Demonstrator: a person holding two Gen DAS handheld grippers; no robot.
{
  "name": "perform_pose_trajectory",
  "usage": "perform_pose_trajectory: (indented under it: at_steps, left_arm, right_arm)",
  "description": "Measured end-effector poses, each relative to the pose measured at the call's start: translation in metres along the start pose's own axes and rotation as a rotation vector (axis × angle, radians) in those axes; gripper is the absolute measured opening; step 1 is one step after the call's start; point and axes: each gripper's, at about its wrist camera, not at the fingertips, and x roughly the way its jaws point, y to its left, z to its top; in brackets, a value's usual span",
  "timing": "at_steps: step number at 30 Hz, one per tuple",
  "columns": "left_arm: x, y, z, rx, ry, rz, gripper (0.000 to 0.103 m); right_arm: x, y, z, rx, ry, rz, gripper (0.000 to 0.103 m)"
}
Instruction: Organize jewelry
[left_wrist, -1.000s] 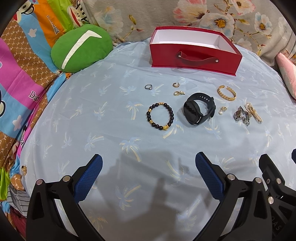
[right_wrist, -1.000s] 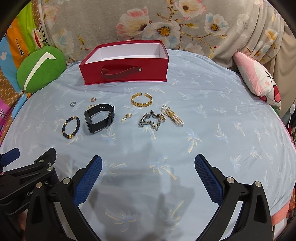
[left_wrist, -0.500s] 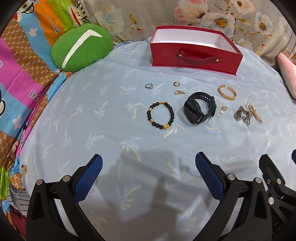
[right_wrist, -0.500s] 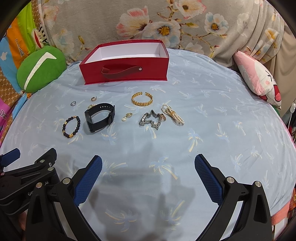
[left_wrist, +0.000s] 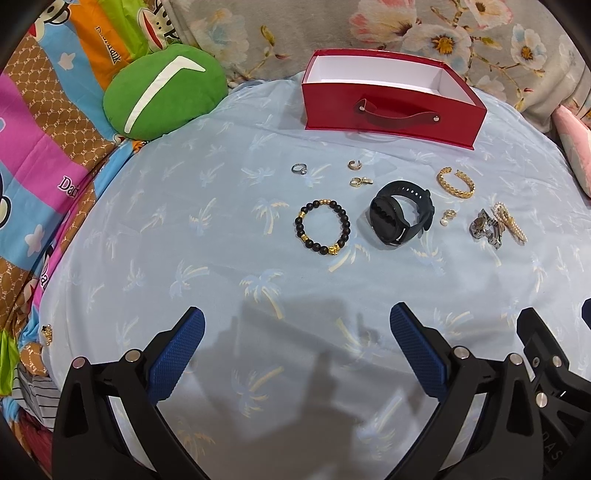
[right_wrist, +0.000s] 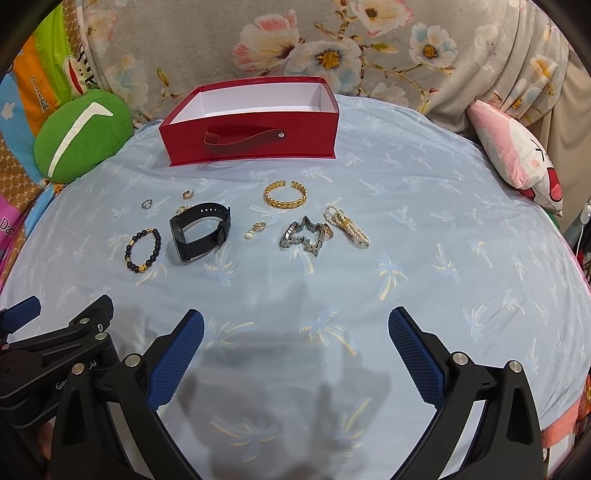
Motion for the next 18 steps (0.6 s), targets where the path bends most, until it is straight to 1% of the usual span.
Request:
perform_pose_trajectory:
  at_steps: [18]
  left_arm:
    - [-0.0001,-0.0002,0.0001,0.000,0.000,0.000,0.098]
  right_arm:
    - [0.0032,0.0027,-0.0023,0.002,0.003,0.003,0.098]
